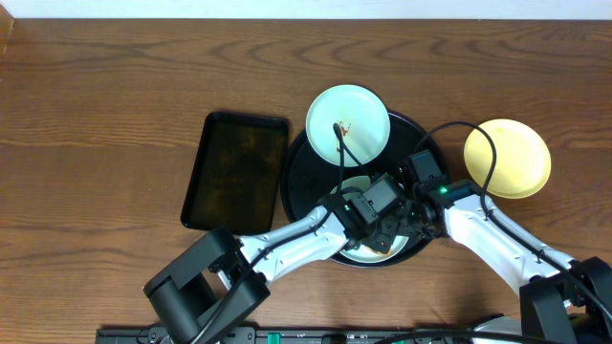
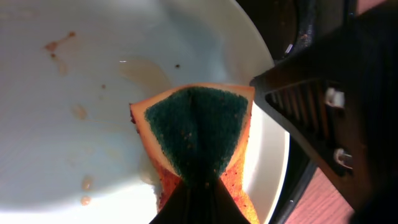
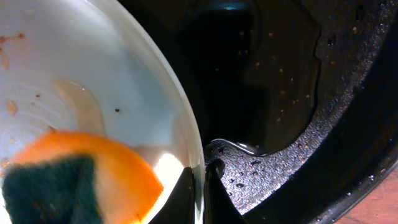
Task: Clean dirty plates on tray and stack at the side
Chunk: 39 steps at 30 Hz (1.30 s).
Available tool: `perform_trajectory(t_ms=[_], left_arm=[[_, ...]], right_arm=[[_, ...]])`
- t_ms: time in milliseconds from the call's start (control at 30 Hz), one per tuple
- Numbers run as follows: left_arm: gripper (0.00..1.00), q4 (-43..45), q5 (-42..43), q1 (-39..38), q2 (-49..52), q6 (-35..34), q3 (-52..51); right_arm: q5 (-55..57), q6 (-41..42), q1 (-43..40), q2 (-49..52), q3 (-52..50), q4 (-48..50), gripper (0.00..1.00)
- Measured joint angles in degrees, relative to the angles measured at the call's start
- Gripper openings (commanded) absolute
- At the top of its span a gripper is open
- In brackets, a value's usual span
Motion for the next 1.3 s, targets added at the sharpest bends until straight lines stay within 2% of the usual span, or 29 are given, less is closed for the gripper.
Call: perform_trajectory(t_ms=[200,467,633,867,1000,1100,1300], left_arm=[[0.08,-0.13,-4.90,1.03,0.33,0.59,0.00],[0.08,0.50,-8.17,8.81,1.20,1.11,0.07],[0.08,-2.27,-7.85,12.85,0.33,1.36,0.07],[0.08,-11.21,-6.56,16.04,-8.81,1.53,-0.02],[0.08,-15.93,-6.58,17.27,-16.63,1.53,-0.02],[0.08,-20.04,-7.13,18.53,-20.02,1.53,-0.02],[0.08,-27.12,-12.24,24.44,-21.07,1.53,-0.02]], right_arm=[[0.24,0.28,-0.02,-0.07,-0.02,0.09,0.01],[-0.11,0.33,0.00,-0.11,-0.02,-0.07,0.01],[-0.52,0.35,0.00,-0.11,-0.02,-0.09,0.01],[-0.96,0.44,0.00,-0.04,-0.63,-0.07,0.20],[-1.11,0.26,0.00,-0.02,-1.03,0.24,0.23],[-1.11,0.26,0.00,0.02,-1.09,0.33,0.23],[-1.29,0.24,0.02,-0.07,-1.97,3.80,0.11]])
